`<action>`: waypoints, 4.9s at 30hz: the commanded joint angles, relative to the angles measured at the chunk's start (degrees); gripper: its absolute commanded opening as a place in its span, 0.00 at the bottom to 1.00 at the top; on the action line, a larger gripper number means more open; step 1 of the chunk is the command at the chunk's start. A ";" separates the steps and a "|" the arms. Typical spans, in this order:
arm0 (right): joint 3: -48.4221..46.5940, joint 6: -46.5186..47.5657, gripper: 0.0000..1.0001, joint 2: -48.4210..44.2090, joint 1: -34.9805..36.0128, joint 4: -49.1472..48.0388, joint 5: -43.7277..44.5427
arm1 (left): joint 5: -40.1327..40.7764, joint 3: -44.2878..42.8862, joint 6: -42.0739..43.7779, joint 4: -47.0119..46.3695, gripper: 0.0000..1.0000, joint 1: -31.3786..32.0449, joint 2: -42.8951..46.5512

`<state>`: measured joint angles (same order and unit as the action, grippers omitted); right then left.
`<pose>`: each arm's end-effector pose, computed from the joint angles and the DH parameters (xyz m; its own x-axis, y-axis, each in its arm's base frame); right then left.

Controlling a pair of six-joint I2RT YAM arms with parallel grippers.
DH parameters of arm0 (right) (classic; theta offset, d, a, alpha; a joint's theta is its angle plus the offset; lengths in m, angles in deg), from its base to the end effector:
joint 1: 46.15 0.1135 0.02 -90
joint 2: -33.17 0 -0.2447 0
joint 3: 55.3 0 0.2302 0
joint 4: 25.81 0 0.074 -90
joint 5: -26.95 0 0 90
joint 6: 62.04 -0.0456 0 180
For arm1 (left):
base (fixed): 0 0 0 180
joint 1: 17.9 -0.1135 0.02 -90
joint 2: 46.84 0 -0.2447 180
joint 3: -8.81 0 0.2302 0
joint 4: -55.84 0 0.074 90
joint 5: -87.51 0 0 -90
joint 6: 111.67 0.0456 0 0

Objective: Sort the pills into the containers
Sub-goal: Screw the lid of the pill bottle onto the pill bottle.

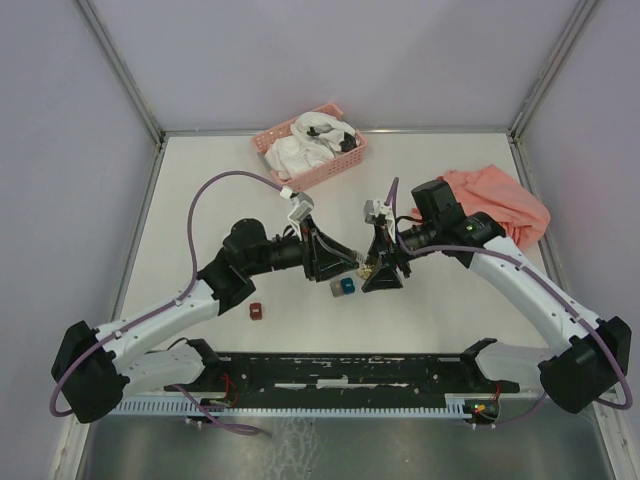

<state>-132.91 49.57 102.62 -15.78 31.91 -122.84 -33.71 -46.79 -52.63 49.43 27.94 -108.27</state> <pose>0.1741 0.1477 0.3015 -0.3387 -0.4133 -0.8453 -0.9280 -0.0016 0.3726 0.1537 -0.1922 0.3062 -0.4953 -0.1214 -0.8602 0.8394 0.1883 -0.5099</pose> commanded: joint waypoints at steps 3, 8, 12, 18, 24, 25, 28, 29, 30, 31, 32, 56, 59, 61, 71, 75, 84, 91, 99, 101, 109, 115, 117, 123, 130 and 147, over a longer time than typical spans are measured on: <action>-2.84 0.28 0.05 -0.91 0.61 -6.63 -7.46 | 4.22 0.65 1.16 3.64 0.57 0.10 1.47; -2.95 1.02 0.05 -1.16 0.65 -6.12 -7.05 | 8.69 1.12 1.35 6.29 0.77 -0.04 4.56; -2.90 1.25 0.05 -1.31 0.58 -6.04 -6.83 | 9.82 2.36 2.18 7.77 0.89 -0.05 6.57; -2.93 2.37 0.05 -1.86 0.57 -5.47 -5.72 | 7.87 8.02 3.88 5.56 0.93 -0.01 15.09; -2.47 6.48 0.06 -3.16 0.64 -4.21 -1.68 | 11.90 16.55 -0.74 -5.45 0.94 -0.01 25.92; -2.27 7.55 0.06 -3.48 0.65 -4.10 -0.30 | 13.36 17.91 -3.34 -9.04 0.94 0.01 27.00; -1.34 9.86 0.06 -4.56 0.70 -4.57 4.35 | 19.40 21.23 -11.57 -19.87 0.93 -0.03 26.74; -1.11 10.10 0.06 -4.77 0.67 -4.95 5.93 | 21.15 21.77 -14.28 -22.44 0.93 -0.05 26.21; -0.76 10.18 0.06 -5.04 0.69 -5.57 7.05 | 23.57 21.58 -16.49 -22.91 0.92 0.11 25.59; -0.45 10.13 0.06 -5.25 0.66 -6.12 7.99 | 25.60 20.57 -17.98 -22.30 0.91 0.33 24.86; -0.21 10.29 0.06 -5.36 0.70 -6.45 9.08 | 27.87 19.42 -18.98 -20.72 0.91 0.95 24.26; -0.09 10.28 0.06 -4.70 1.58 -6.97 14.97 | 67.05 -1.52 -21.79 -1.25 0.75 22.04 1.82; -0.25 10.18 0.06 -4.67 1.54 -6.97 14.94 | 66.48 -1.59 -21.80 -1.59 0.71 22.17 1.55; -0.30 10.05 0.06 -4.67 1.54 -6.93 15.05 | 65.86 -1.82 -21.80 -1.51 0.70 22.23 1.03; -0.44 9.77 0.06 -4.35 1.65 -6.84 15.40 | 64.45 -3.09 -22.08 -0.89 0.64 22.62 -0.76; -0.54 9.58 0.06 -4.32 1.63 -6.84 15.79 | 63.10 -3.19 -21.98 -0.76 0.62 22.68 -0.98; -0.73 8.72 0.06 -3.94 1.60 -7.10 16.02 | 61.72 -2.95 -21.89 0.45 0.61 22.70 -0.84; -0.94 7.83 0.06 -3.74 1.62 -7.07 15.65 | 60.10 -2.72 -19.92 0.89 0.49 22.66 -0.90; -1.48 4.16 0.06 -3.08 1.16 -7.71 8.54 | 46.80 1.22 -2.93 -5.76 0.40 22.03 1.19; -1.68 3.21 0.06 -2.64 0.81 -7.71 5.21 | 39.27 1.65 1.93 -5.42 0.40 20.39 1.97; -0.11 -3.10 0.04 -2.73 -0.48 -12.88 -9.08 | 8.56 4.86 8.28 -8.08 0.38 10.37 4.08; 0.39 -4.86 0.04 -1.79 -0.54 -14.29 -10.04 | 15.24 5.51 8.12 -7.04 0.81 8.42 6.37; 0.31 -3.86 0.04 -1.96 -0.51 -13.63 -9.31 | 21.08 6.80 6.61 -7.52 0.90 8.10 8.72; -0.57 0.15 0.04 -2.98 -0.52 -10.20 -6.86 | 27.26 11.71 3.64 -8.16 0.93 8.13 21.17; -1.55 6.21 0.04 -3.94 -0.51 -5.55 -1.35 | 28.56 19.46 -1.65 -14.73 0.99 8.12 32.42; -0.20 10.92 0.04 -5.55 -0.17 -7.07 18.51 | 69.83 3.27 -22.06 -1.20 0.99 21.79 7.96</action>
<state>-131.90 61.26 97.81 -16.23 27.67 -106.78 17.90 -36.67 -70.14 40.16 44.08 -95.68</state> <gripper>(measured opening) 0.601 0.991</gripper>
